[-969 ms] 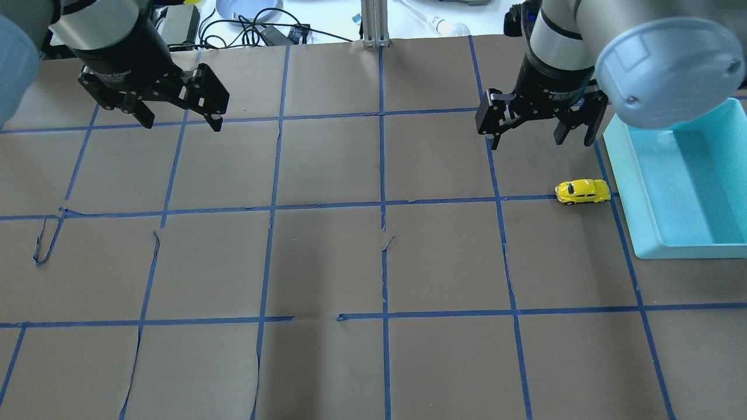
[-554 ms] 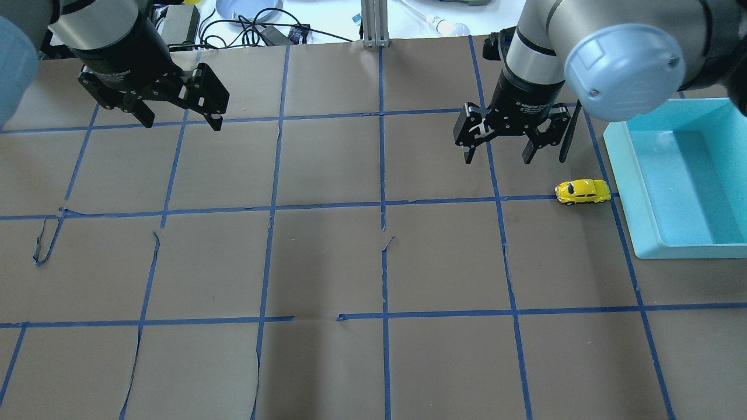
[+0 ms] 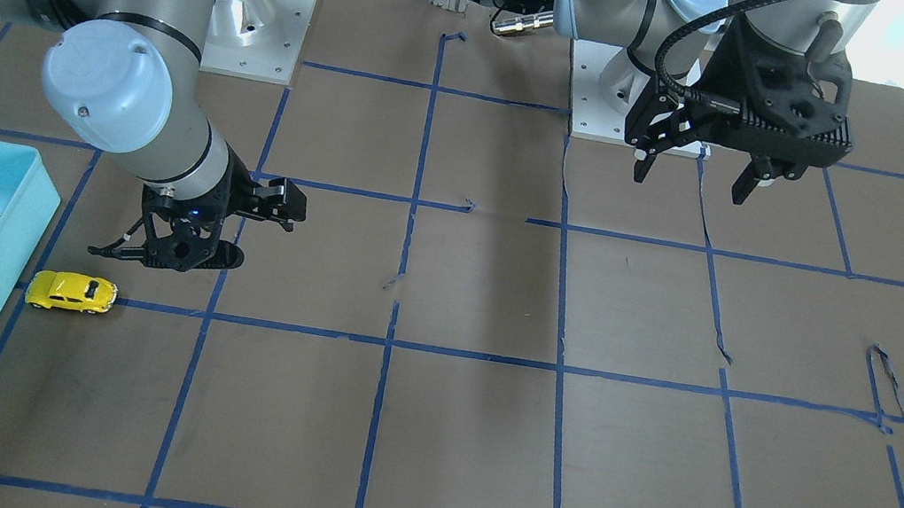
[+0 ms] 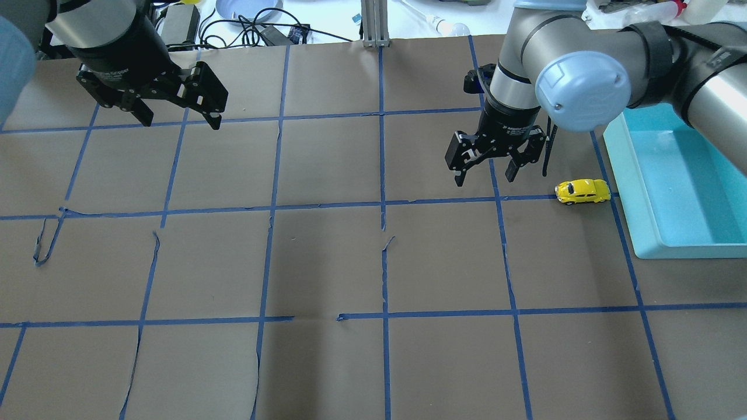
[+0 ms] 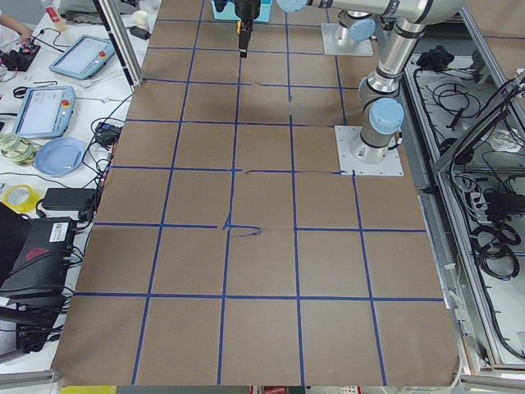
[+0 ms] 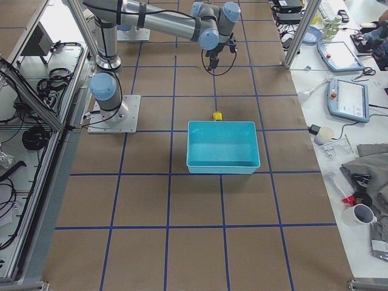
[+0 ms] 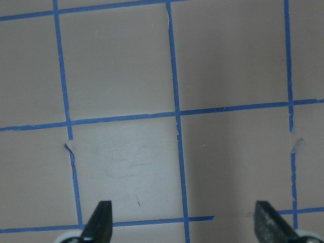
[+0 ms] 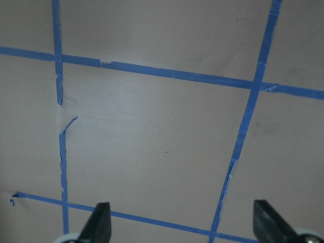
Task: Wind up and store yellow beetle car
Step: 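Move the right gripper down over the yellow car beside the bin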
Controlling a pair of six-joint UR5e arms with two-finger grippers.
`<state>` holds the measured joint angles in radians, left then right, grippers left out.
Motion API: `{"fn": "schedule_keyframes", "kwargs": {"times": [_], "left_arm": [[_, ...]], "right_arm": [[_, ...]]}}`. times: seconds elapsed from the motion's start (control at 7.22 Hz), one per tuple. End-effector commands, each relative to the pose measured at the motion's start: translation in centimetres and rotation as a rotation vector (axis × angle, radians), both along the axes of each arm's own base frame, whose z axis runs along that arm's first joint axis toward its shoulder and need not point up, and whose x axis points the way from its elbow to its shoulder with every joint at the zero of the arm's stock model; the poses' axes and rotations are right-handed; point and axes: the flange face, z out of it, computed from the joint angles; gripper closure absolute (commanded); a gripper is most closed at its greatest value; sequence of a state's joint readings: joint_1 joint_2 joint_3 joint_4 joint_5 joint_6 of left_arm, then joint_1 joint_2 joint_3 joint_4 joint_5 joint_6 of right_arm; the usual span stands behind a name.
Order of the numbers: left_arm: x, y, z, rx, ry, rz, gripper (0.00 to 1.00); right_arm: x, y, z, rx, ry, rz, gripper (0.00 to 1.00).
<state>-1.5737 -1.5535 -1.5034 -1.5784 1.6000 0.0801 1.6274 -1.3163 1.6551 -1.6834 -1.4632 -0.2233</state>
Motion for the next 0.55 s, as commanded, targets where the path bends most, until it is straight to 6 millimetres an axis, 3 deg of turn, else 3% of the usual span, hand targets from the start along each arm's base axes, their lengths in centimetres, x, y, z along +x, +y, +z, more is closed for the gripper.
{"fn": "schedule_keyframes", "kwargs": {"times": [0.0,0.42], "left_arm": [[0.0,0.0,0.0,-0.001,0.002,0.002,0.0],[0.0,0.0,0.0,-0.001,0.002,0.0,0.0]], "right_arm": [[-1.7,0.9,-3.3,-0.057,0.056,0.384,0.0],[-3.3,1.2,-5.7,-0.187,0.038,0.889,0.0]]}}
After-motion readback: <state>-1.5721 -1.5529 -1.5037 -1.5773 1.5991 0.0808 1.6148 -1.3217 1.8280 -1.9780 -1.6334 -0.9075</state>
